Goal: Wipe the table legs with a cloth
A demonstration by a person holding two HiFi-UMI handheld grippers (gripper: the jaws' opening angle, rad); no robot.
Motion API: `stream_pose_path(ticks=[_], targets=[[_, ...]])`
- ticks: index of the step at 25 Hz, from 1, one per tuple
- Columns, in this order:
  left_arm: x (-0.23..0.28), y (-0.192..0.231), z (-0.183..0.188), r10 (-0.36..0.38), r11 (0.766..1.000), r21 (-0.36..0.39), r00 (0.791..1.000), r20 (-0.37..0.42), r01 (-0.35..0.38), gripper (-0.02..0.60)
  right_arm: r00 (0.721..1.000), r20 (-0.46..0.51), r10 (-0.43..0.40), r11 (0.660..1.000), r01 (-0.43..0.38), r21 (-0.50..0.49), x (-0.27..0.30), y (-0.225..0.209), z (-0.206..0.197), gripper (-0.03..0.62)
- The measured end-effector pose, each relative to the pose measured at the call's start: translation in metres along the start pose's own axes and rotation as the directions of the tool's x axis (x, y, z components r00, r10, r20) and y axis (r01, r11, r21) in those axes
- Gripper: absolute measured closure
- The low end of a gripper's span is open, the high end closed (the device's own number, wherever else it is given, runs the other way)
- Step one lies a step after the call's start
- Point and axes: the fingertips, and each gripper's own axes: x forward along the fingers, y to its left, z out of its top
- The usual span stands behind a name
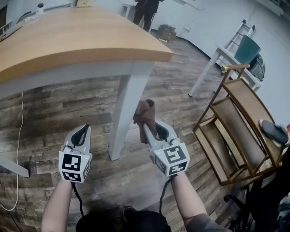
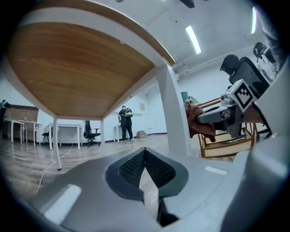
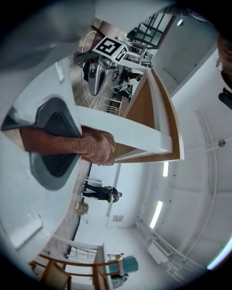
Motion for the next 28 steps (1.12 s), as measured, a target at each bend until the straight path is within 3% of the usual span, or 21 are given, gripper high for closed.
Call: stream_pose_path(ticks=[4, 7, 10, 14, 19, 23, 28], targets=[[0.005, -0.009, 0.062, -0.052, 0.998, 0.033, 0.998, 0.046, 0.050, 0.563, 0.996, 0.094, 0.001, 0.998, 0.006, -0.068, 0.009, -0.024, 0.071, 0.530], [0.006, -0.013, 0.099, -0.073, 0.997, 0.039, 0.993, 0.090, 0.070, 0.563, 0.980, 0.190, 0.055, 0.992, -0.031, -0.125, 0.011, -0.027, 0.122, 0.530], [0.005, -0.020, 0.112, -0.088, 0.995, 0.051, 0.990, 0.107, 0.083, 0.563, 0.976, 0.199, 0.084, 0.987, -0.054, -0.154, 0.011, -0.027, 0.135, 0.530], [0.007, -0.024, 0.087, -0.076, 0.996, 0.040, 0.994, 0.072, 0.074, 0.563, 0.983, 0.151, 0.107, 0.988, -0.088, -0.126, 0.014, -0.018, 0.104, 0.530], [0.004, -0.037, 0.026, -0.075, 0.997, 0.024, 0.997, 0.011, 0.075, 0.563, 0.990, 0.051, 0.133, 0.989, -0.129, -0.079, 0.020, 0.009, 0.027, 0.530], [0.002, -0.035, -0.021, -0.025, 0.998, -0.053, 0.999, -0.029, 0.024, 0.563, 0.988, -0.035, 0.149, 0.987, -0.151, -0.058, 0.027, 0.031, -0.032, 0.530], [-0.001, -0.047, -0.057, -0.007, 0.997, -0.081, 0.996, -0.089, 0.000, 0.563, 0.977, -0.124, 0.173, 0.985, -0.175, -0.008, 0.030, 0.043, -0.098, 0.530]])
